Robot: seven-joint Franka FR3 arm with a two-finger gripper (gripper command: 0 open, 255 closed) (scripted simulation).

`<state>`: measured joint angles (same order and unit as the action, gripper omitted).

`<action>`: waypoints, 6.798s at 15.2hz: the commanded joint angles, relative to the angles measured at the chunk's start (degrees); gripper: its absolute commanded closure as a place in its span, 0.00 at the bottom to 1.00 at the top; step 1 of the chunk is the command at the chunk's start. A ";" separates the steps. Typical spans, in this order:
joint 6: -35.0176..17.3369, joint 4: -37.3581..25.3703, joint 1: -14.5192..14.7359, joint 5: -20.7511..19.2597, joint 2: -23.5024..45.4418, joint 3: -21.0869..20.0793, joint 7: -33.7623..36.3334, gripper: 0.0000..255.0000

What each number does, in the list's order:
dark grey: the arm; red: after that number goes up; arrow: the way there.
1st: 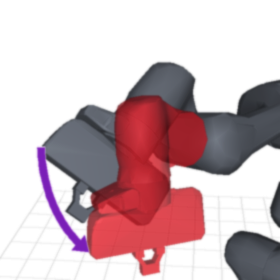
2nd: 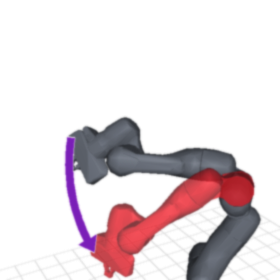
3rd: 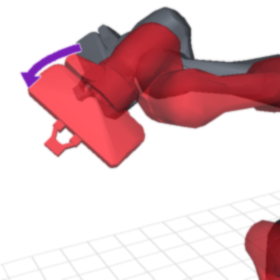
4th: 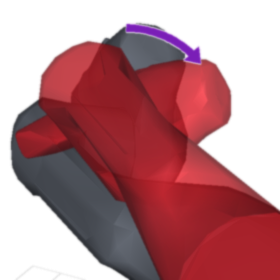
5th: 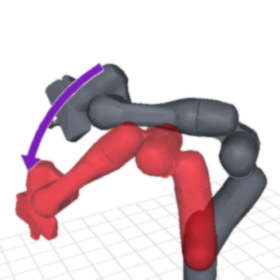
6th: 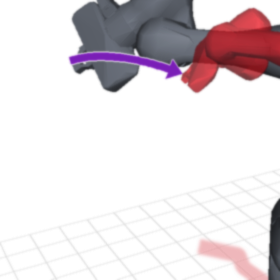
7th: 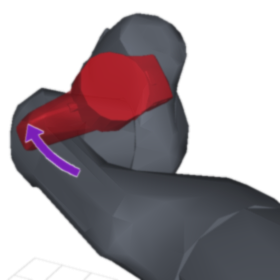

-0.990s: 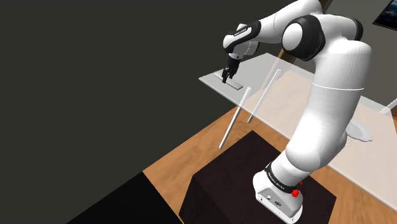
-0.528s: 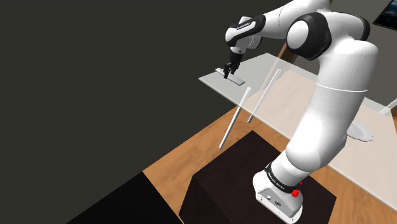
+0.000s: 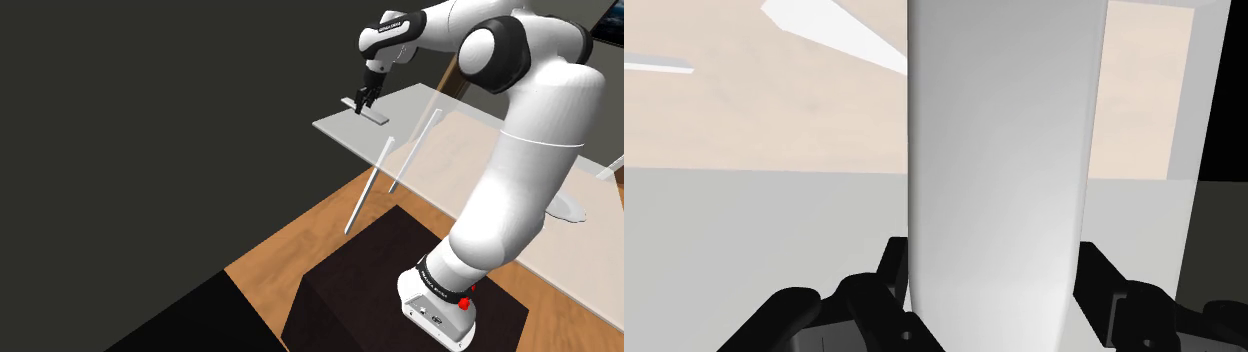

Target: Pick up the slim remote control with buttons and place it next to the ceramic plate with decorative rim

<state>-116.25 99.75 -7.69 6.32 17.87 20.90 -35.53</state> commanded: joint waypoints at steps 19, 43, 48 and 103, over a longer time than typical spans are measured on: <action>-5.51 35.65 -6.52 -15.31 -32.90 7.12 -6.18 1.00; 3.62 49.84 -30.88 -37.43 -60.81 22.58 -29.98 1.00; 5.06 47.67 -34.53 -40.99 -62.05 27.77 -37.17 1.00; 3.24 26.98 -28.02 -48.92 -56.85 59.70 -63.92 0.00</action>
<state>-113.25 126.84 -35.55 -42.71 -38.97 80.86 -99.37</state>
